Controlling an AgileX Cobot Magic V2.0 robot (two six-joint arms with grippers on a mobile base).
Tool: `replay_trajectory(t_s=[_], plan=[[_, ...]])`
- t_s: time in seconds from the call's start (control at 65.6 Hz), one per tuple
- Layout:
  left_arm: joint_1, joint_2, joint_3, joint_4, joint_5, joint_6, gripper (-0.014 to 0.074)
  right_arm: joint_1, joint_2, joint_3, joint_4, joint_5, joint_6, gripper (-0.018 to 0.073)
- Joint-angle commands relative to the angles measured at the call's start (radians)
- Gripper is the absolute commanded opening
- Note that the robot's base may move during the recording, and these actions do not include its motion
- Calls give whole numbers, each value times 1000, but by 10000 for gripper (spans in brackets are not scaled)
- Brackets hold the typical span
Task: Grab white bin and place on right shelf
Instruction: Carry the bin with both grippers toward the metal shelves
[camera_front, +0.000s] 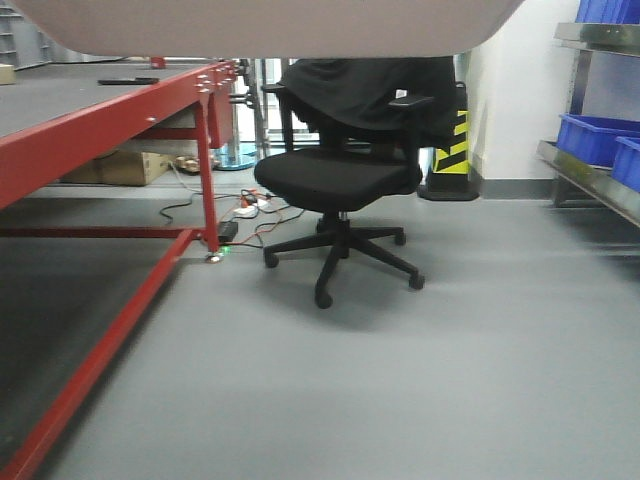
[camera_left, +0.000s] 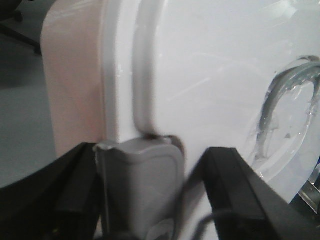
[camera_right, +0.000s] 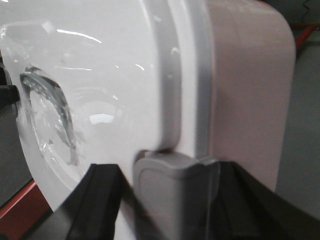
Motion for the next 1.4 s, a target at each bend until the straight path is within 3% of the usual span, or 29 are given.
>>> replay_trajectory(t_s=[0.0,1.387], plan=[[-19,-18,-36,-159,14,15,283,13,-22,-37,177,66,-5,429],[-19,-18,-36,-159,14,15,283,13,-20,-37,177,67,-5,429]])
